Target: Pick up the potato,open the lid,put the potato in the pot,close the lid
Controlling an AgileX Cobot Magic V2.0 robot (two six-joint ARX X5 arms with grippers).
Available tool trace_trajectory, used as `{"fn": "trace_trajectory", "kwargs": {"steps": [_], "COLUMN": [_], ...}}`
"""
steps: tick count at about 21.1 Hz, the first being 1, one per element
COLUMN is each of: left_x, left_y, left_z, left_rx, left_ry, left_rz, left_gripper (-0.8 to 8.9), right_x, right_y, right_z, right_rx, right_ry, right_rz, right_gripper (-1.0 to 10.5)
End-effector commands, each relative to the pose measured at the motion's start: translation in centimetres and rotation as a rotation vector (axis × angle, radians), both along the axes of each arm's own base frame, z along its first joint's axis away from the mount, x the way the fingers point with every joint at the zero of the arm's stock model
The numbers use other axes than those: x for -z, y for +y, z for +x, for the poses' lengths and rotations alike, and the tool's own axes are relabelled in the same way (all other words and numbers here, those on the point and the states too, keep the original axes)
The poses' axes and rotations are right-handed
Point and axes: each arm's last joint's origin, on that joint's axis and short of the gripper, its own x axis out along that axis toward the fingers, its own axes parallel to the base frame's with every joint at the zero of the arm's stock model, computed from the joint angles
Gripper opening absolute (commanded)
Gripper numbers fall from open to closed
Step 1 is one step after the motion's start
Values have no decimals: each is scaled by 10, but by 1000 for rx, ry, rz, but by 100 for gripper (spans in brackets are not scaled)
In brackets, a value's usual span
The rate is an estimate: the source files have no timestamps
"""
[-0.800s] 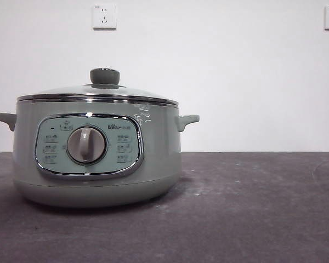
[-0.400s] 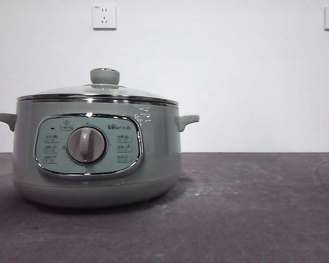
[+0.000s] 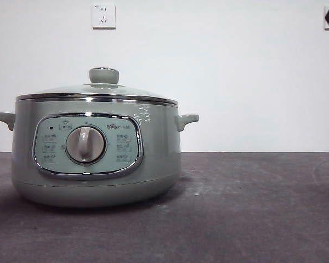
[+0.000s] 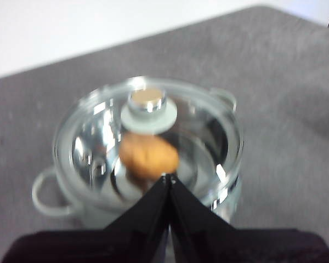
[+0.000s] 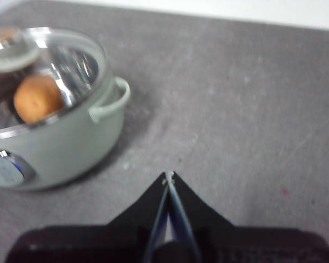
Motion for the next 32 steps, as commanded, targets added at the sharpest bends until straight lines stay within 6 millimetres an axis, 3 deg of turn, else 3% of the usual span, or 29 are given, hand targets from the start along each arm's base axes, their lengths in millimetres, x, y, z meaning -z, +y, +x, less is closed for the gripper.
{"fn": "trace_trajectory", "kwargs": {"steps": [1, 11, 14, 18, 20, 24, 28, 32], "left_x": [6, 13, 8, 16, 30, 79, 126, 157], "left_y": [-1, -4, 13, 38, 47, 60, 67, 69], "left_z": [0, 5, -3, -7, -6, 1, 7, 7], "left_rx": [-1, -3, -55, -183, -237, -332, -416, -442], "left_ry": [51, 106, 30, -65, -138, -227, -229, -198], "left_rz": [27, 78, 104, -30, -80, -115, -102, -93], "left_gripper": [-4, -4, -4, -4, -4, -4, -4, -4], "right_x": [3, 10, 10, 10, 10, 10, 10, 10], "right_y": [-1, -3, -3, -3, -3, -3, -3, -3], "right_z": [-1, -3, -3, -3, -3, -3, -3, -3], "right_rx": [3, 10, 10, 10, 10, 10, 10, 10], "right_ry": [21, 81, 81, 81, 81, 81, 81, 81], "right_rz": [-4, -59, -59, -58, -58, -58, -58, -58], "right_gripper": [1, 1, 1, 1, 1, 2, 1, 2]}}
